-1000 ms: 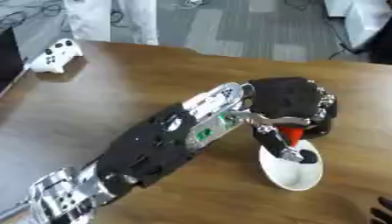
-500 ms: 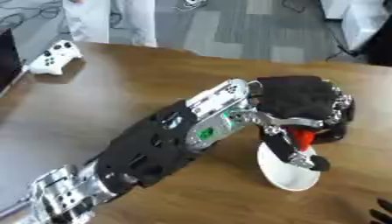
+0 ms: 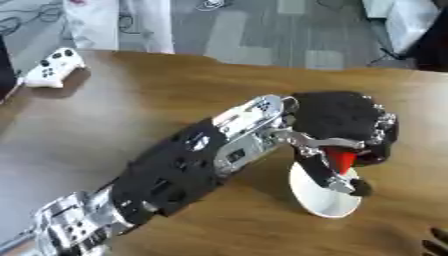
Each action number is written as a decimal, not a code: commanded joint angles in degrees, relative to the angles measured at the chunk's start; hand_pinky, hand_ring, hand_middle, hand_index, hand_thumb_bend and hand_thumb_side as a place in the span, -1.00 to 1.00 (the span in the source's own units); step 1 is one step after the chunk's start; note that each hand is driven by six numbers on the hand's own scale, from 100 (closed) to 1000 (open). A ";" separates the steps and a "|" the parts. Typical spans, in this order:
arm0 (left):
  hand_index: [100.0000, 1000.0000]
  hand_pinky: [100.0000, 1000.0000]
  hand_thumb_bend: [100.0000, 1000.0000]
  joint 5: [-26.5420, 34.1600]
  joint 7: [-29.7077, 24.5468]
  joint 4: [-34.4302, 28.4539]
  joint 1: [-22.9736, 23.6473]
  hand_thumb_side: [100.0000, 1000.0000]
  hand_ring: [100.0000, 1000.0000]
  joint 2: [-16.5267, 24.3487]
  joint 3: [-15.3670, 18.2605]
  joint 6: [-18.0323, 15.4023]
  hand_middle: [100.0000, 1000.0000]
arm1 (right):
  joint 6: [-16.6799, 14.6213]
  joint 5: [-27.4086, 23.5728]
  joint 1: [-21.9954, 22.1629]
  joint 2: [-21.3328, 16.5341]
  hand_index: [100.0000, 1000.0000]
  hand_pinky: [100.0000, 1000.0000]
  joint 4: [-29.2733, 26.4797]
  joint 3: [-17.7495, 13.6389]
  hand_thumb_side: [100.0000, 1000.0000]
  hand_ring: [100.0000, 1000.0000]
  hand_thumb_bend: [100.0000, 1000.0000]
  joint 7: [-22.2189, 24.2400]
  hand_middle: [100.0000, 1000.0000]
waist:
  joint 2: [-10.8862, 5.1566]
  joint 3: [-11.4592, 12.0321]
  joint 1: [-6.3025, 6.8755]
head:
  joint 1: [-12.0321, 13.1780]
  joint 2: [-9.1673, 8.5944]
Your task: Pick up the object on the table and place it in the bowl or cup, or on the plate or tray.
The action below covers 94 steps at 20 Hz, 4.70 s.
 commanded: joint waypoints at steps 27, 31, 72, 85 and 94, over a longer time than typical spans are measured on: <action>0.76 0.58 0.09 2.03 6.63 -0.57 -1.94 0.86 0.56 -0.14 1.78 -5.12 0.59 | -1.66 0.01 -0.48 -0.61 1.00 0.88 -0.70 0.00 -0.03 0.91 -1.00 2.37 1.00 | -1.05 0.53 -0.09 | -0.53 -0.66; 0.57 0.34 -0.08 4.37 7.76 -3.32 -1.87 0.54 0.20 1.42 2.29 -3.96 0.35 | -1.72 -0.07 0.00 -0.87 1.00 0.88 -0.66 -0.20 -0.02 0.90 -1.00 2.21 1.00 | -1.62 1.62 -0.08 | -0.92 -0.17; 0.34 0.80 -0.12 57.04 14.45 -10.92 44.81 0.47 -0.08 -6.54 10.92 14.58 0.01 | 4.15 -2.78 -4.93 4.69 1.00 0.93 -0.12 5.14 0.02 1.00 -1.00 3.55 1.00 | -9.41 26.49 -2.13 | -18.88 0.06; 0.32 0.78 -0.10 55.25 14.52 -10.66 45.24 0.47 -0.10 -9.38 11.15 13.70 -0.01 | 6.21 -4.22 -4.60 5.79 1.00 0.86 -1.65 5.57 0.01 1.00 -1.00 4.03 1.00 | -10.46 25.14 -2.12 | -18.63 -2.75; 0.32 0.78 -0.10 54.74 14.39 -10.39 45.45 0.48 -0.10 -10.04 11.16 13.82 -0.02 | 6.86 -4.65 -4.62 5.91 1.00 0.85 -1.72 5.76 0.00 1.00 -1.00 4.29 1.00 | -10.84 24.79 -1.97 | -18.63 -4.50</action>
